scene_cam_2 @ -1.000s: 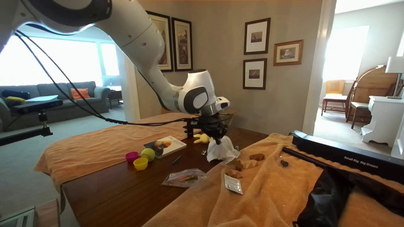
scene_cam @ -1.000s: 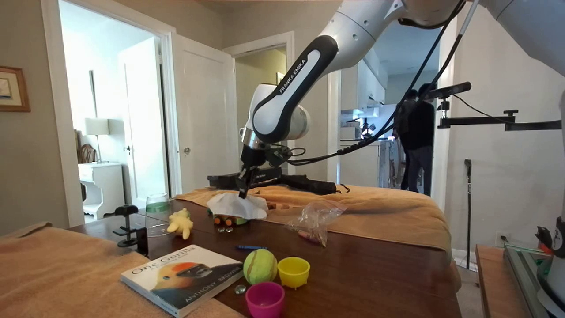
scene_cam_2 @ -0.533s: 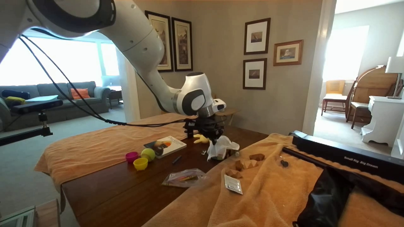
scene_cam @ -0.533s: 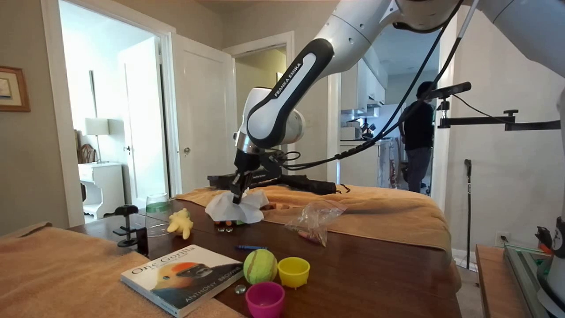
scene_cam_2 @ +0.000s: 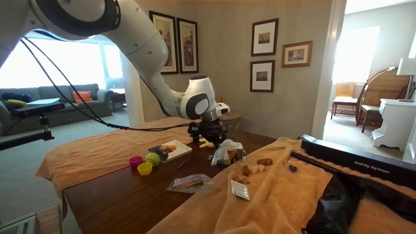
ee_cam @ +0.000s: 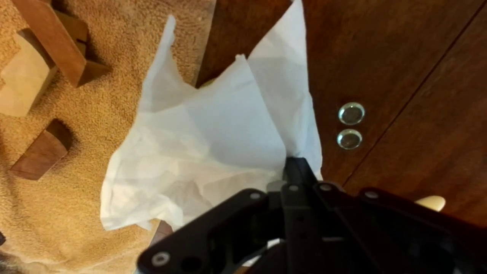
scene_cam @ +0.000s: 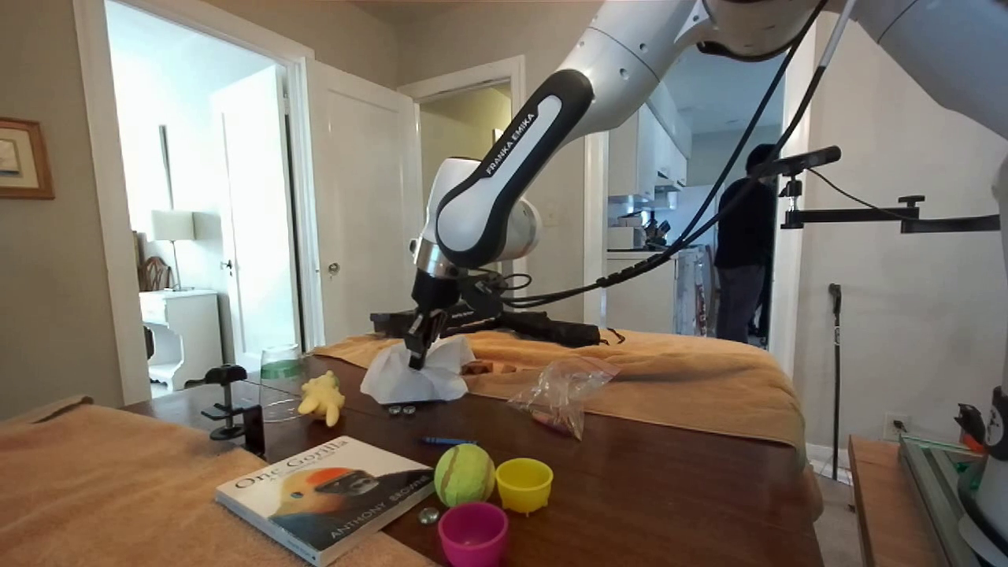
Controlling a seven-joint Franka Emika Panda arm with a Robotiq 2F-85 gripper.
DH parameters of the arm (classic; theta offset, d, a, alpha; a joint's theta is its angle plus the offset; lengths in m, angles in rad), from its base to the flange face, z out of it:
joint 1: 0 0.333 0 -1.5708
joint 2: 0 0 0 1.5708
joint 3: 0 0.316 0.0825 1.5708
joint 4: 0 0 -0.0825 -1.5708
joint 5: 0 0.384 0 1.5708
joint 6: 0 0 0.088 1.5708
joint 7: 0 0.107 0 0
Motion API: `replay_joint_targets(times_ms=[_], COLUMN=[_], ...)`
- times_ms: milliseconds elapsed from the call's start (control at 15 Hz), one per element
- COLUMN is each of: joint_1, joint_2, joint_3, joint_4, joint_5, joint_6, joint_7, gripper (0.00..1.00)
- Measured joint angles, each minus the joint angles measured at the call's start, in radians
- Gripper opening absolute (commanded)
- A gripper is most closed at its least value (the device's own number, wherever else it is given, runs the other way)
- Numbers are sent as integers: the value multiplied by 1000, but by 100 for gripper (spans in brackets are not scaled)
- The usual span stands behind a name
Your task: Wipe the toy car with the white cloth
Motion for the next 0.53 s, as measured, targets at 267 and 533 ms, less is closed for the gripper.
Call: replay_joint_targets(times_ms=[267, 533], joint_1=[-24, -86], joint_2=[0, 0], joint_3=[-6, -9], joint_4=[23, 51], joint_5=[2, 4], joint_6=[0, -2], joint_7=[0, 0], gripper=[0, 0])
